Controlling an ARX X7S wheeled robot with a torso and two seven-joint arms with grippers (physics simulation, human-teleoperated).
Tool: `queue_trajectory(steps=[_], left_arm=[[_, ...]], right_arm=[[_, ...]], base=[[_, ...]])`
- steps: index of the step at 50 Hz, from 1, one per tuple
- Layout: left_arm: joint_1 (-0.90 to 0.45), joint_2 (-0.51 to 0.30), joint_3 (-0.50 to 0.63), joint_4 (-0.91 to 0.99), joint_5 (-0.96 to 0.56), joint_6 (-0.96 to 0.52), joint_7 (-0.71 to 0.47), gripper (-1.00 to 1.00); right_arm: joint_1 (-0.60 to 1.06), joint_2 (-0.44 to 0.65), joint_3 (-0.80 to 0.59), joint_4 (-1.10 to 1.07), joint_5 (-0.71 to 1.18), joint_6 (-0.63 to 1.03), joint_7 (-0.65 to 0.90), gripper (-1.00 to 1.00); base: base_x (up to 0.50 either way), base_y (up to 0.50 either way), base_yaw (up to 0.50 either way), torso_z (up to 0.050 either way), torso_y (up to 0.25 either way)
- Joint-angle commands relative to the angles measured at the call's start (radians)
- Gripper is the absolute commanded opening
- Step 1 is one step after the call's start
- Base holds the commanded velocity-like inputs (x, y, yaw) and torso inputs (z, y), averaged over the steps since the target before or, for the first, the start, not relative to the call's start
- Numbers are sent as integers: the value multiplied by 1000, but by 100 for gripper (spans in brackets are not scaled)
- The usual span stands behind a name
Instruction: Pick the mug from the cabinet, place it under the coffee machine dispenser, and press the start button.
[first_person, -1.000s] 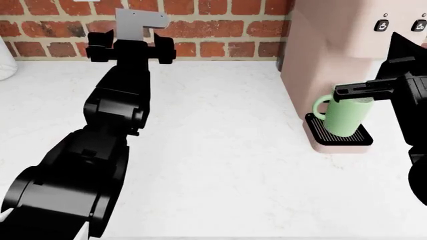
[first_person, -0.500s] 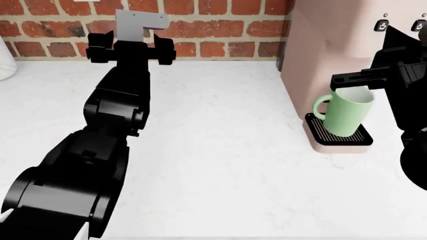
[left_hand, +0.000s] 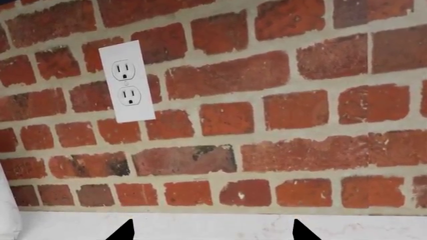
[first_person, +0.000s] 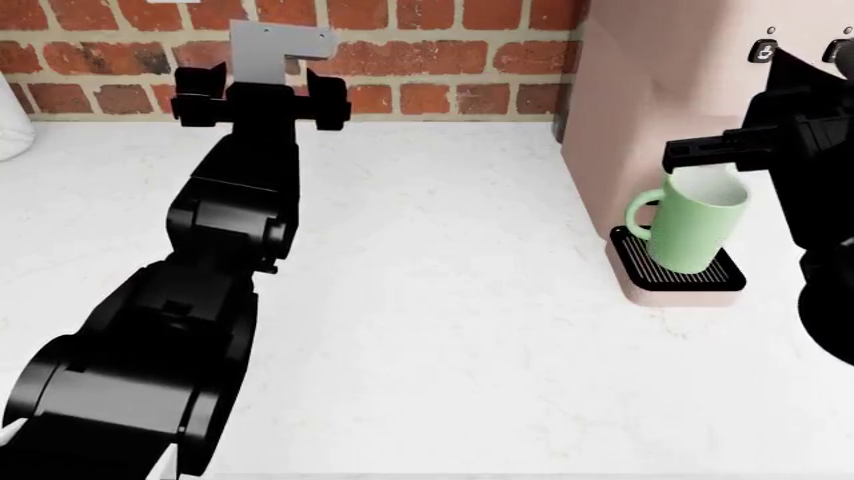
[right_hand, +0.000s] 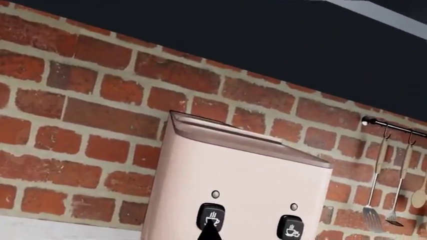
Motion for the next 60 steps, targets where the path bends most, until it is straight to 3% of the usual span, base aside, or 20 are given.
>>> queue_trajectory(steps=[1,60], left_arm=[[-3,0,-12,0,9,-4,2,100],[-4,0,-47,0,32,-11,11,100]], right_arm=[[15,-11,-13,39,-8,-6,-22,-100],[101,-58,-71,165,-69,-15,-60,-100]], base=[[0,0,0,0,0],[0,0,0,0,0]])
